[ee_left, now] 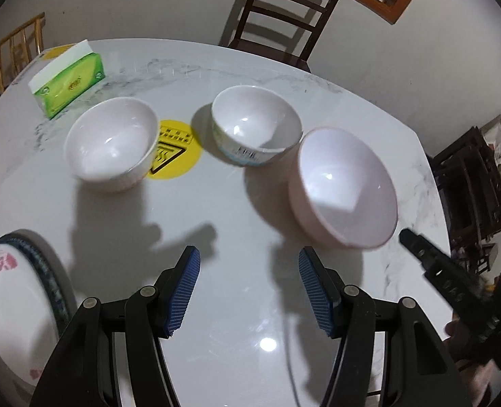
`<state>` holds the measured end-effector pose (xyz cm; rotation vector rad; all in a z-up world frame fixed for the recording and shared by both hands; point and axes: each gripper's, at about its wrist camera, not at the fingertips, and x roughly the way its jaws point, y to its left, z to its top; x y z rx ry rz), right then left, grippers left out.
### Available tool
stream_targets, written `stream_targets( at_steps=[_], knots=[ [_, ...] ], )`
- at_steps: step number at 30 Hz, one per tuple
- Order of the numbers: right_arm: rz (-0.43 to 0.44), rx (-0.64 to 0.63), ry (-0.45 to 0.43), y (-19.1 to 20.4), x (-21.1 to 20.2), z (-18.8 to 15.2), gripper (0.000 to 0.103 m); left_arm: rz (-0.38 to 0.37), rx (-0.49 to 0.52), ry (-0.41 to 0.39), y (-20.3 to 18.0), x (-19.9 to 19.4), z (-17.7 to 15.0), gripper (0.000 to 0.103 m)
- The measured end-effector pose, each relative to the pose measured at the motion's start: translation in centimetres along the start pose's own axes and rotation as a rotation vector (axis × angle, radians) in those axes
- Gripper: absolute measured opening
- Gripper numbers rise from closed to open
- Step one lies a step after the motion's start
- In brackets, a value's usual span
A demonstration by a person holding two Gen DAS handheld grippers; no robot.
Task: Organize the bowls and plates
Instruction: 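Lower both grippers onto the rim of the large pink-rimmed bowl and close, then lift the pink-rimmed bowl with both grippers and carry it beside the plate stack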
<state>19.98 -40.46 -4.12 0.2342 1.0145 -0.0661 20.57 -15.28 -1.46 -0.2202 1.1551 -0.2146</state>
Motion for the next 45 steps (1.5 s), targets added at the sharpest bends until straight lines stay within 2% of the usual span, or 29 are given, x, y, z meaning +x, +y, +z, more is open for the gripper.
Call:
stream_targets(
  at_steps=[10,16,21,25,26,29,37,45],
  knots=[
    [-0.008,0.045,0.060,-1.1,3.8,2.2,0.035,-0.061,-0.040,0.046,-2.2,3.9,3.9,0.056],
    [-0.015,0.038,0.078,-1.0,5.4,2.3,0.035,-0.042,0.017,0.051,-3.8,6.2,4.3,0.053],
    [-0.003,0.042,0.089,-0.8,6.4,1.9,0.035,-0.052,0.023,0.070,-3.8,7.8,4.2,0.043],
    [0.006,0.048,0.087,-0.6,6.7,1.5,0.035,-0.078,0.006,0.089,-3.3,8.7,3.9,0.029],
    [0.005,0.048,0.081,-0.5,6.6,1.5,0.031,-0.092,0.003,0.092,-3.2,8.8,3.9,0.027],
    [0.019,0.045,0.076,-0.4,6.6,1.4,0.021,-0.122,0.019,0.083,-3.5,8.8,3.7,0.018],
    [0.004,0.051,0.071,0.4,5.4,0.2,0.019,-0.102,0.052,0.076,-3.5,8.0,2.7,0.018],
    [0.025,0.048,0.071,2.1,2.4,-1.8,0.019,-0.092,0.043,0.058,-2.3,5.0,0.8,0.018]
  ],
)
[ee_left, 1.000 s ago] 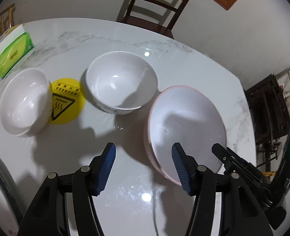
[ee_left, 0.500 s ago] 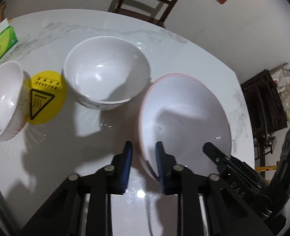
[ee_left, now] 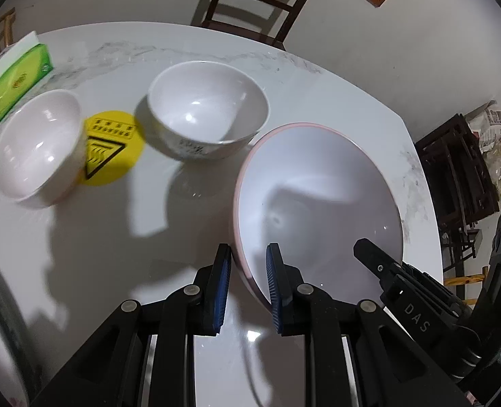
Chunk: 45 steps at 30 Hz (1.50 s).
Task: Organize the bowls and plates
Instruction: 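Lift the pink-rimmed bowl with both grippers and carry it beside the plate stack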
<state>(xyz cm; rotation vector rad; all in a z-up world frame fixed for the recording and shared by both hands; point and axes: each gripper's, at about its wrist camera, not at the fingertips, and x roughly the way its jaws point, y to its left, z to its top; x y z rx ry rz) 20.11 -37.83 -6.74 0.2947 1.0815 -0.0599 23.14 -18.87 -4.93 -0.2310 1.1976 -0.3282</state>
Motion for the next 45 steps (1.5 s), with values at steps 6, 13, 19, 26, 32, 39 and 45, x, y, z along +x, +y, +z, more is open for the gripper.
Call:
stream_targets(
  at_steps=[6,13,19,26,32,39,45],
  knots=[
    [0.026,-0.011,0.001,1.7,-2.7,-2.9,0.019,0.010,-0.008,-0.018,1.1,-3.2,-2.3,0.018],
    [0.051,-0.046,0.016,4.2,-5.1,-6.9,0.019,0.036,-0.021,-0.026,3.5,-6.6,-6.7,0.017],
    [0.071,-0.078,0.041,6.5,-5.7,-10.4,0.019,0.066,-0.039,-0.031,5.8,-8.7,-10.1,0.017],
    [0.069,-0.104,0.069,7.9,-5.7,-13.3,0.019,0.086,-0.049,-0.025,7.8,-10.0,-12.5,0.016],
    [0.062,-0.109,0.086,8.6,-5.3,-14.7,0.019,0.096,-0.048,-0.016,8.6,-10.1,-13.7,0.016],
    [0.053,-0.116,0.100,8.9,-4.8,-15.3,0.019,0.110,-0.047,-0.005,9.2,-9.4,-14.3,0.016],
    [0.053,-0.120,0.112,9.2,-4.3,-15.5,0.019,0.118,-0.054,0.010,9.7,-8.8,-14.5,0.016]
  ],
)
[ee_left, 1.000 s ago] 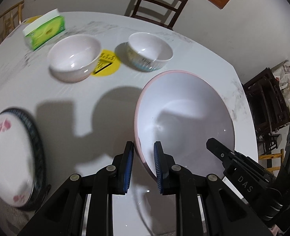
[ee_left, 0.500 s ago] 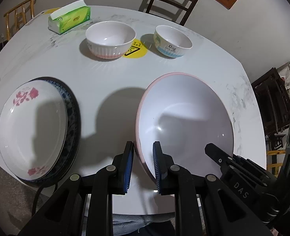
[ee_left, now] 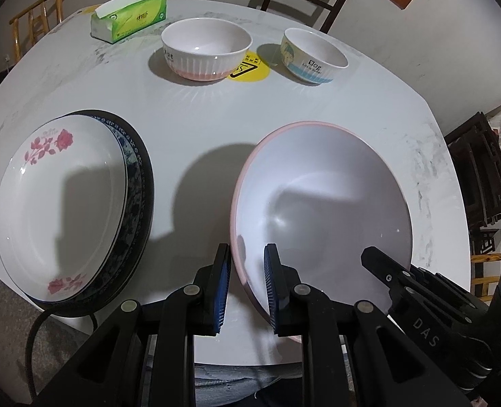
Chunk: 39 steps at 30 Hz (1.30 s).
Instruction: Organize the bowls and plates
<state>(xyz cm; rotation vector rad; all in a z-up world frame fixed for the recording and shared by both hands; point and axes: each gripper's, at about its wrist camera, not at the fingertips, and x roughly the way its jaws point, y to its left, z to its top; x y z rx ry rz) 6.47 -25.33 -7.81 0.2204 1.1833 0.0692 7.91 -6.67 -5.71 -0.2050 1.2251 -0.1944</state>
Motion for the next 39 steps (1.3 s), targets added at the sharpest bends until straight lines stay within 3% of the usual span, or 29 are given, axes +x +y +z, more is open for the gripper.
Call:
stream_targets(
  at_steps=[26,32,39],
  knots=[
    [-0.001,-0.016,-0.030,0.4,-0.8,0.5,0.024,0.006,-0.013,-0.008,1.0,0.3,-0.1,0.019],
    [-0.025,-0.032,-0.077,0.5,-1.7,0.9,0.025,0.006,-0.034,-0.034,1.9,-0.6,0.4,0.025],
    [-0.059,-0.069,-0.160,0.7,-3.6,1.7,0.025,-0.034,-0.048,-0.090,2.9,-2.5,1.1,0.025]
  ],
)
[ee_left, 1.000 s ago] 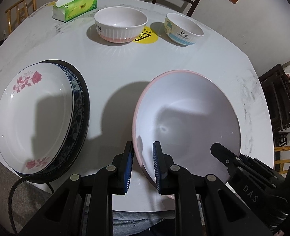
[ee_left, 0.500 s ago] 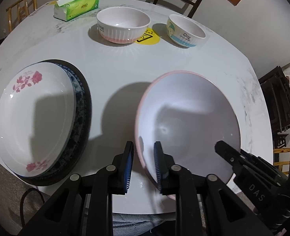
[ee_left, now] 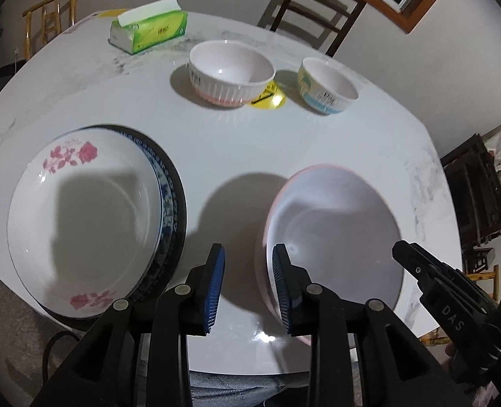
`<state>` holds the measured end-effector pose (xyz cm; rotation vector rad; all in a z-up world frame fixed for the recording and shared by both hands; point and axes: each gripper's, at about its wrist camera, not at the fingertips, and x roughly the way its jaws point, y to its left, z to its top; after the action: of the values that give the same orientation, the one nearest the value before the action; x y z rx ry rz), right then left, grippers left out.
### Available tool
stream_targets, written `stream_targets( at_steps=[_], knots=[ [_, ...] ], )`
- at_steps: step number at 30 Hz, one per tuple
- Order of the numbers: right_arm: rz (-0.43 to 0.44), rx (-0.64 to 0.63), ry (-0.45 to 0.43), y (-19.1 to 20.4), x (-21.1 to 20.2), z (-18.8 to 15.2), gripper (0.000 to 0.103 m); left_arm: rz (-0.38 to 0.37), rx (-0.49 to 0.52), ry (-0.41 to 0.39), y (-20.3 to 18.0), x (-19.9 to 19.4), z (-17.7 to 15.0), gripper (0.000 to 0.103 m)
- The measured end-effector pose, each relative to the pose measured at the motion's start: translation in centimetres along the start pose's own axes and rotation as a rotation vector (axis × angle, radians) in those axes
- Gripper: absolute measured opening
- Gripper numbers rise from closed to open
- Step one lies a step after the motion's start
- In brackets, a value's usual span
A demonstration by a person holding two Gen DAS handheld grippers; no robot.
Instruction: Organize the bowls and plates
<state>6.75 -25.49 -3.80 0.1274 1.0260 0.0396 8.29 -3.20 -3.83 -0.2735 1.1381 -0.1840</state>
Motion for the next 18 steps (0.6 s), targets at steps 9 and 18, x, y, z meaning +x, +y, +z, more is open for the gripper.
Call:
stream_targets(
  at_steps=[9,18],
  knots=[
    [-0.001,-0.054,-0.052,1.1,-1.0,1.2,0.025,0.012,0.013,-0.068,0.4,-1.7,1.1,0.028],
    [0.014,-0.119,-0.072,3.3,-0.8,2.2,0.025,0.047,0.020,-0.078,1.7,-1.6,2.6,0.029]
  ],
)
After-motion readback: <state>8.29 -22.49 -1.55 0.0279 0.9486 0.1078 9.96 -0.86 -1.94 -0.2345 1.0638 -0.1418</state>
